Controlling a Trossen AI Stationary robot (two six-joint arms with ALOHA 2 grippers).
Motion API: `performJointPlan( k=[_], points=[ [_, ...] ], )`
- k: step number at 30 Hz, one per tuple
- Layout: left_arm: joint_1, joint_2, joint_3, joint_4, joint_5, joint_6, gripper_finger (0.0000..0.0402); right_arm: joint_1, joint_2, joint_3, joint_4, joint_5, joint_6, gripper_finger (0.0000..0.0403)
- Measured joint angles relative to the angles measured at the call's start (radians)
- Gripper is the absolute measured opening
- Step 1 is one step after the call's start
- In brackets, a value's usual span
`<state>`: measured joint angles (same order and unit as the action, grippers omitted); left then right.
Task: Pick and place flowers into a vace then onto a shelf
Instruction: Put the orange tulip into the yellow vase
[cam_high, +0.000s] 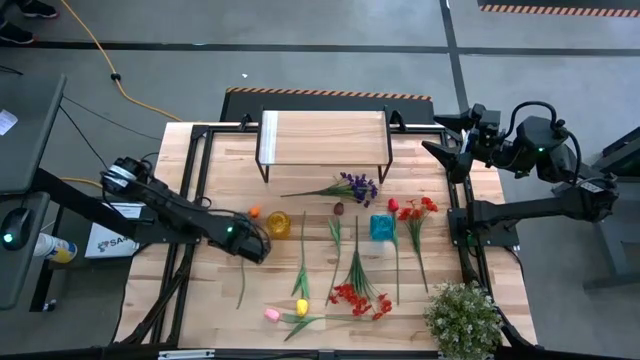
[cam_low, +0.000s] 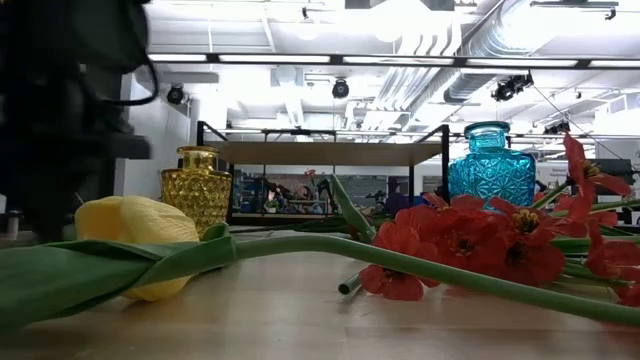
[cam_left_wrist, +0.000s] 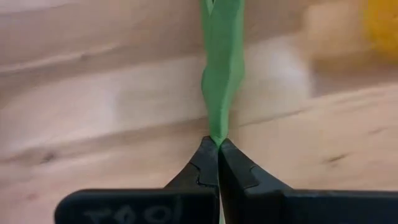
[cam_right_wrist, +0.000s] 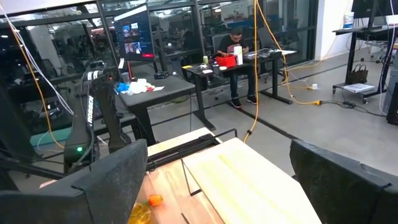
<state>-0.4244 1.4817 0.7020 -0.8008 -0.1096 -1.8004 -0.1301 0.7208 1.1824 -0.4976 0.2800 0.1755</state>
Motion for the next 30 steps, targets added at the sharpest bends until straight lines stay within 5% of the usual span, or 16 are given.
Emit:
performJointPlan(
  k=[6,16,30],
  points=[
    [-0.088,-0.037,0.037,-0.097,0.045,-0.103,0.0028,0.0,0.0,0.0,0.0,0.002,-0.001,0.0382],
    [-0.202,-0.039,0.309,-0.41,-0.018,-0.142,0.0028,0.0,0.0,0.0,0.0,0.005,0.004,0.0382],
    [-0.349,-0.041,0.665,-0.747,-0.432,-0.094,0.0028,0.0,0.025,0.0,0.035,0.005,0.053,0.0382]
  ],
)
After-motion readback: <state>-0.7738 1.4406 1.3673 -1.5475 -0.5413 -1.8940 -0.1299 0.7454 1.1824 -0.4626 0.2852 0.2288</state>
